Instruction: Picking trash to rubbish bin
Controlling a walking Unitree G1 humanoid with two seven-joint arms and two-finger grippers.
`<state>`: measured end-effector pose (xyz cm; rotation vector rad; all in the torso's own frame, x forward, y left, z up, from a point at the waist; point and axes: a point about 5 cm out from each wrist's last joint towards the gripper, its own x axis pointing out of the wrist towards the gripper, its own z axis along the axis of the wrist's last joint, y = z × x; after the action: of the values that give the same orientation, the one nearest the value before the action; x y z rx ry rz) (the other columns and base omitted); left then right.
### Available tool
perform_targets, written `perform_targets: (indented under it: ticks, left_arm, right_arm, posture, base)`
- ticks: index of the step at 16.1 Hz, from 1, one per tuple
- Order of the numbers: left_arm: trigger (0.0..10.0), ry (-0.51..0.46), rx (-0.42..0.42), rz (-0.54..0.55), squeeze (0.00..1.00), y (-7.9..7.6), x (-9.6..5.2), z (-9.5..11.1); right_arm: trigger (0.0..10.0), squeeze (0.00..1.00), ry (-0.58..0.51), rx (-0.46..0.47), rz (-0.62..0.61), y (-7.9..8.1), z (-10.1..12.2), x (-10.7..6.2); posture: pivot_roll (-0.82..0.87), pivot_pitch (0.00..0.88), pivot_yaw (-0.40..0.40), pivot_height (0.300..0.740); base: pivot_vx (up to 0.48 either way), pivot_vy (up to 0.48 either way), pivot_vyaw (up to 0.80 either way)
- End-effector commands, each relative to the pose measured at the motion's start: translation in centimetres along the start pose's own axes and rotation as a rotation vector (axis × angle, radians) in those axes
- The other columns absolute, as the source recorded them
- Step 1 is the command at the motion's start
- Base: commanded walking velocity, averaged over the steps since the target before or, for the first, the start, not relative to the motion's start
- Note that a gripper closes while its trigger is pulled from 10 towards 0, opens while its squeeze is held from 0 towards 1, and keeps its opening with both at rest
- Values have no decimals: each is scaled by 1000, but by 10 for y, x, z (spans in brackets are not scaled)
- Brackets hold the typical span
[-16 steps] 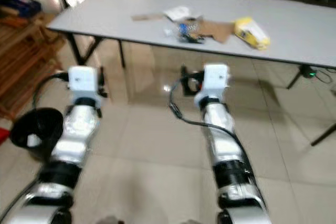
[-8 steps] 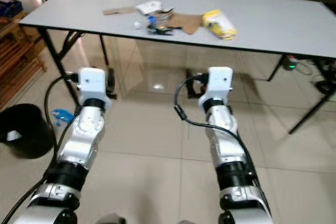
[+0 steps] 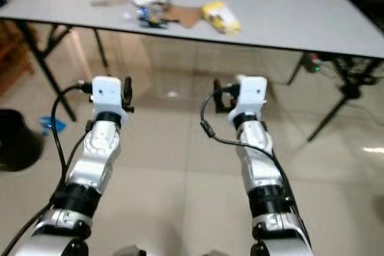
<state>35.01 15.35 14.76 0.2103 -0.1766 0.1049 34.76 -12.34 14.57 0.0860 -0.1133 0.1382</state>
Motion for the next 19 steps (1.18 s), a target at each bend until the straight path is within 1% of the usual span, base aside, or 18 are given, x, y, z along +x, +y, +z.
perform_targets:
  ticks: [1, 3, 6, 9, 12, 19]
  left_arm:
    - [10000, -2, -1, 9, 0, 4, 1, 1]
    - [10000, -1, -1, -11, 0, 2, 1, 2]
    - [10000, -8, -36, -45, 0, -5, -1, 3]
    - [10000, -28, -53, -50, 0, -7, 0, 8]
    - [10000, -27, -47, -38, 0, -4, 1, 9]
    - [10000, -33, -48, -45, 0, -6, -1, 10]
  right_arm:
    - [10000, 0, -6, 18, 13, 5, 3, 2]
    - [10000, 0, -5, 22, 13, 5, 3, 2]
    - [10000, 0, -2, 30, 7, 4, 3, 2]
    - [10000, 0, -8, 34, 4, 4, 5, 3]
    - [10000, 0, -15, 34, 1, 3, 6, 4]
    - [10000, 0, -31, 34, -14, 1, 6, 2]
  posture:
    - [-8, 87, -65, 740]
    - [-8, 86, -64, 740]
    - [-9, 83, -63, 740]
    - [-9, 81, -64, 740]
    - [-9, 80, -64, 740]
    - [-12, 79, -63, 740]
  base:
    - [0, 0, 0]
    - [0, 0, 0]
    - [0, 0, 0]
    - [0, 0, 0]
    - [364, 0, 0]
    - [418, 0, 0]
